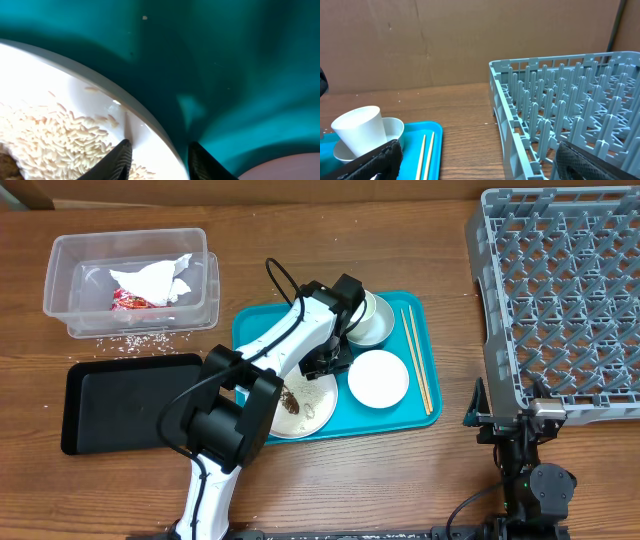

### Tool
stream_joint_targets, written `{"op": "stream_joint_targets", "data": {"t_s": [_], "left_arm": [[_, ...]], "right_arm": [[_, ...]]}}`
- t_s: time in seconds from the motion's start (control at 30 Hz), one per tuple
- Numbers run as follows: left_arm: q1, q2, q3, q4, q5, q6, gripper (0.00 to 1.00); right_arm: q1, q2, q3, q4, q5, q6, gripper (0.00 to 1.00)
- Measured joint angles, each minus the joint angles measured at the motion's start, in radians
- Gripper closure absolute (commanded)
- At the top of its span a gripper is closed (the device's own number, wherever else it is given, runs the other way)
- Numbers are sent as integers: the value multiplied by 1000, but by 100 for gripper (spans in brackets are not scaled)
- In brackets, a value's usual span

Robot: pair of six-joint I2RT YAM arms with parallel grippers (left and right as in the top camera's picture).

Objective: Sort waste into correct bins and load items into the dishwasher
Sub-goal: 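Grasp the plate rim with the left gripper and lift it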

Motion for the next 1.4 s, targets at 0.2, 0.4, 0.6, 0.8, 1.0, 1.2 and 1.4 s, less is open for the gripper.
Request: {"op": "stream_joint_targets", "data": {"t_s": [0.2, 0.4, 0.6, 0.8, 1.0, 1.2, 1.4], "left_arm": [[0, 0, 0, 0, -8, 0, 74], [-6, 0, -1, 0, -14, -2, 85], [-12, -3, -1, -23, -22, -6, 96], [-13, -3, 0, -31, -25, -6, 96], [-13, -1, 20, -108, -31, -5, 96], [-13, 0, 124, -254, -64, -1, 96], [-7, 0, 248, -370, -91, 10, 96]], "right_arm": [[0, 0, 0, 0, 0, 0, 0], [0, 0, 0, 0, 0, -1, 0], [0, 0, 0, 0, 0, 0, 0], [0, 0, 0, 0, 0, 0, 0], [0, 0, 0, 0, 1, 0, 0], [0, 0, 0, 0, 0, 0, 0], [0, 0, 0, 0, 0, 0, 0]]}}
